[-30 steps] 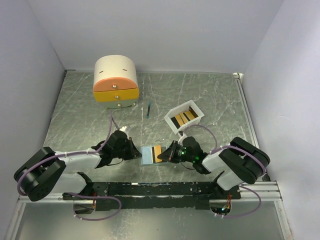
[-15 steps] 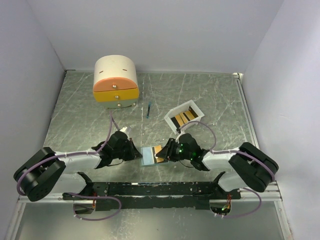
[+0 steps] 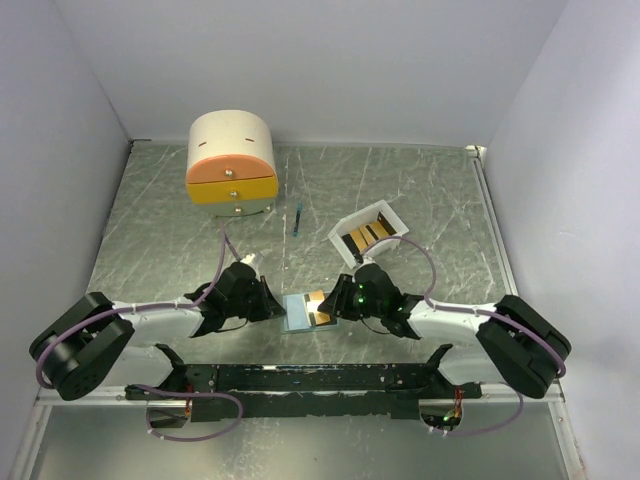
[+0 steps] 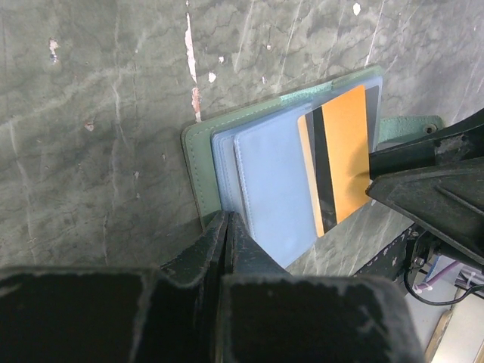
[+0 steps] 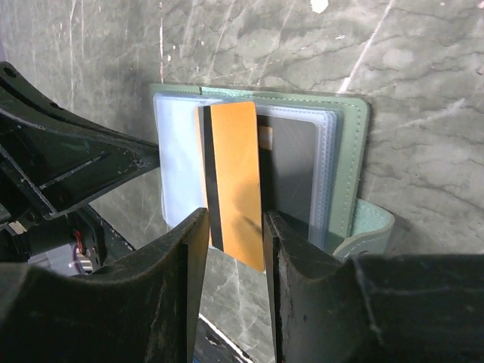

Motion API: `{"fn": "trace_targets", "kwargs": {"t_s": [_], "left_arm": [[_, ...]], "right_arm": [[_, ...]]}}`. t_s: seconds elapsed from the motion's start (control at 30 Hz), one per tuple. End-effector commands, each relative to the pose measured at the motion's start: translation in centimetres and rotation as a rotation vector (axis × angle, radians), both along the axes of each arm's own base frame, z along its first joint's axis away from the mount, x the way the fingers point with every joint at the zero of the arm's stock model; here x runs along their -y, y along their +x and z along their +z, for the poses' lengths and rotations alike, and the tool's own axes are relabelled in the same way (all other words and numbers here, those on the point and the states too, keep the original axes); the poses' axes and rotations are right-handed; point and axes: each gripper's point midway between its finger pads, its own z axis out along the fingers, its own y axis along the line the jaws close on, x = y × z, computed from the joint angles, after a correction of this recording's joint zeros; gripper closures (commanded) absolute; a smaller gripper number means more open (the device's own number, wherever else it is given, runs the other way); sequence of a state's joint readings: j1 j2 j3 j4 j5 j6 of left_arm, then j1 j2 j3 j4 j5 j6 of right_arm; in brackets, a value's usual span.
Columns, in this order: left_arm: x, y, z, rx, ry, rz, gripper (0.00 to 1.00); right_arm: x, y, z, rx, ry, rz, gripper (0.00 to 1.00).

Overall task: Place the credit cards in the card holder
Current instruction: Insert the credit card into the card holder.

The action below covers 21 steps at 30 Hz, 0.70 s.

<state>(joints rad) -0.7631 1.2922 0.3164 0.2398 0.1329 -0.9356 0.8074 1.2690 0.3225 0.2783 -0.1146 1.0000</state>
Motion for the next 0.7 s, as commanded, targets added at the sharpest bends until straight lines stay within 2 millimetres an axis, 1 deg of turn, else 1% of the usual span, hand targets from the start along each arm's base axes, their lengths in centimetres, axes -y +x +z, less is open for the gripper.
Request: {"fn": "trace_targets", "kwargs": {"t_s": [0.0,0.1,0.23,0.37,0.43,0.53,0.6,0.67], "left_arm": [[-1.3,-2.7,-2.6,-0.092,0.076,-0.039,0.92],[-1.4,-2.6,-2.6,-0.090,0.076,-0.035,0.92],[-1.3,-2.7,-2.5,-0.089,0.073,-0.036,0.92],[-1.3,-2.7,-2.4,-0.090,0.071,-0.039,0.92],[-1.2,-2.6,-2.4,-0.088,0.070,-0.036,0.92],[-1.2,-2.7,-2.3,-0.086,0.066,-0.040,0.92],[-1.1,-2.7,-2.2,-0.085,0.062,-0.040,0.92],[-1.1,-2.8,-2.1,-0.085,0.054,-0.041,0.91]], "right_arm": [[0.0,-0.3,-1.2,-0.006,-0.057,0.023,0.65],[-0.7,-0.6,-1.2,-0.008,-0.048,0.038,0.67],[-0.9,-1.0,-1.6,-0.014,-0.072,0.053,0.68],[-0.8,-1.0,-1.6,-0.007,-0.106,0.056,0.69],[-0.4,-0.8,-1.7,0.000,-0.140,0.051,0.69],[0.3,-0.3,-1.1,0.028,-0.181,0.032,0.67],[0.4,0.0,-0.5,0.047,-0.184,0.031,0.64],[0.3,0.2,-0.4,0.052,-0.189,0.034,0.61]]}}
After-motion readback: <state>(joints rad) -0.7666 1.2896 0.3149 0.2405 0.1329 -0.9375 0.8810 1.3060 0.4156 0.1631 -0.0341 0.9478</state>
